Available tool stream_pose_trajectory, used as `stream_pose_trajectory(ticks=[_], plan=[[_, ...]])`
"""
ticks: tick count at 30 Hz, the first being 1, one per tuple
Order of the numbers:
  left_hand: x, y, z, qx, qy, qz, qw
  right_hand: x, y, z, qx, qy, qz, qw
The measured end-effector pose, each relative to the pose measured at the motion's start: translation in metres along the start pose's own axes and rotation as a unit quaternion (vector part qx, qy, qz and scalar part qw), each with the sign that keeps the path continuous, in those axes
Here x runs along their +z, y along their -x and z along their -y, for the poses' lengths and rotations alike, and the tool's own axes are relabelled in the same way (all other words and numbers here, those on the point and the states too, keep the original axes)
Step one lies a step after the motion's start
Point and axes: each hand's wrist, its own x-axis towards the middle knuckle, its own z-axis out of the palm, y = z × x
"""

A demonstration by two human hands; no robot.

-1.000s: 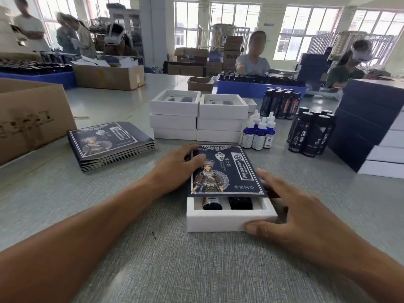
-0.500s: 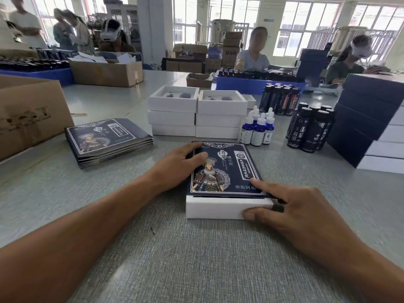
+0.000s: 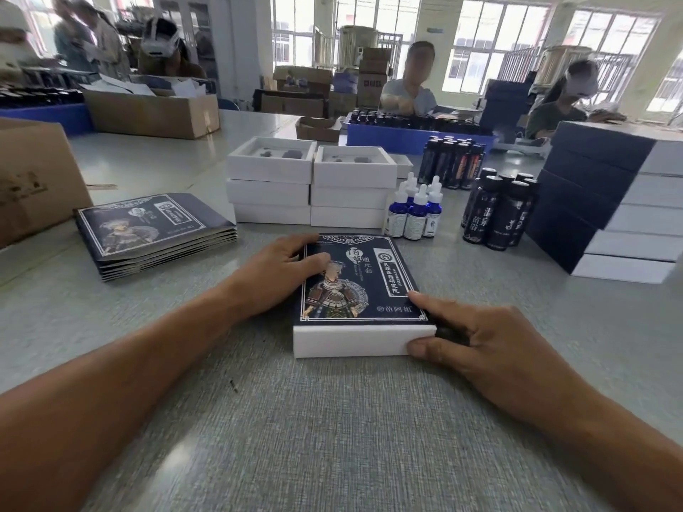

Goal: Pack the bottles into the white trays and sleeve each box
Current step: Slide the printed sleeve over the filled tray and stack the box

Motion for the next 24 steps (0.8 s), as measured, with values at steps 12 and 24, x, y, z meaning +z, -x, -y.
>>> stream_pose_trajectory(ticks=[12,24], plan=[[-0.005,0.0,0.004,-0.008,0.009,0.004,1.0,0.003,-0.002,0.0,0.014,-0.027,-0.036,0.999],[0.002,-0.007,0.019,0.015,0.053,-0.111,0.992,0.006,0.002,0.005,0.021,0.0,0.008,1.0]])
